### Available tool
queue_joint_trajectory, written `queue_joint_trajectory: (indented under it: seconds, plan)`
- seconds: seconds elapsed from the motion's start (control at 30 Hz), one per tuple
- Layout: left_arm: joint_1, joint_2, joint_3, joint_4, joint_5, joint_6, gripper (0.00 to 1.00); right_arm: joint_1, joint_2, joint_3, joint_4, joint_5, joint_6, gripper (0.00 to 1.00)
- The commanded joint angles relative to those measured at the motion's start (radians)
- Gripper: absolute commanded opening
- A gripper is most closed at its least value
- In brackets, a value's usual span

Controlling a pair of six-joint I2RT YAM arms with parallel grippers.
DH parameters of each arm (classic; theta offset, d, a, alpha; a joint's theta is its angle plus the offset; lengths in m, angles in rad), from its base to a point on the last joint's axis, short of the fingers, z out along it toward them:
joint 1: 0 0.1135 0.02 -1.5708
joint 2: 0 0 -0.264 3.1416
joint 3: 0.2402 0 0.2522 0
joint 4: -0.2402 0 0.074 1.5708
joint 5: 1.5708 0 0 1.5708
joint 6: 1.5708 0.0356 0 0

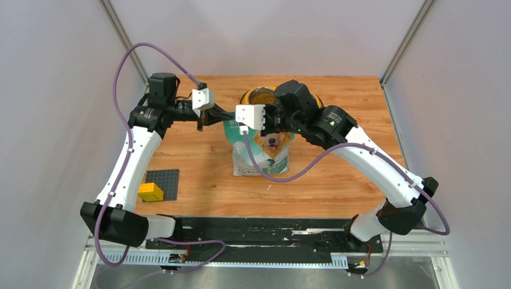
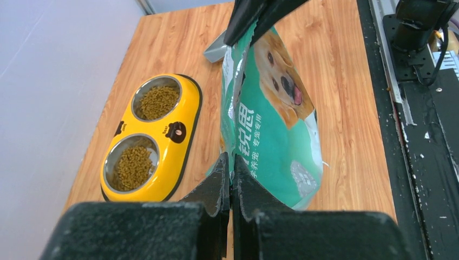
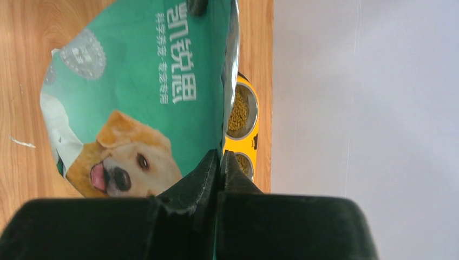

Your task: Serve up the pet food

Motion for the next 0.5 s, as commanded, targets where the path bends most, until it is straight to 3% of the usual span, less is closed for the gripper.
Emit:
queue_joint_trajectory:
  seconds: [0.0,0.47]
  plan:
    - [0.042,-0.043,0.017,-0.012,-0.056,-0.005,0.0,-0.113,-0.146,-0.018,-0.151,0.292,0.023,0.0]
    - [0.042,0.001,0.102,-0.137,-0.005,0.045,0.0,-0.241,-0.265,-0.073,-0.149,0.245,0.034,0.0]
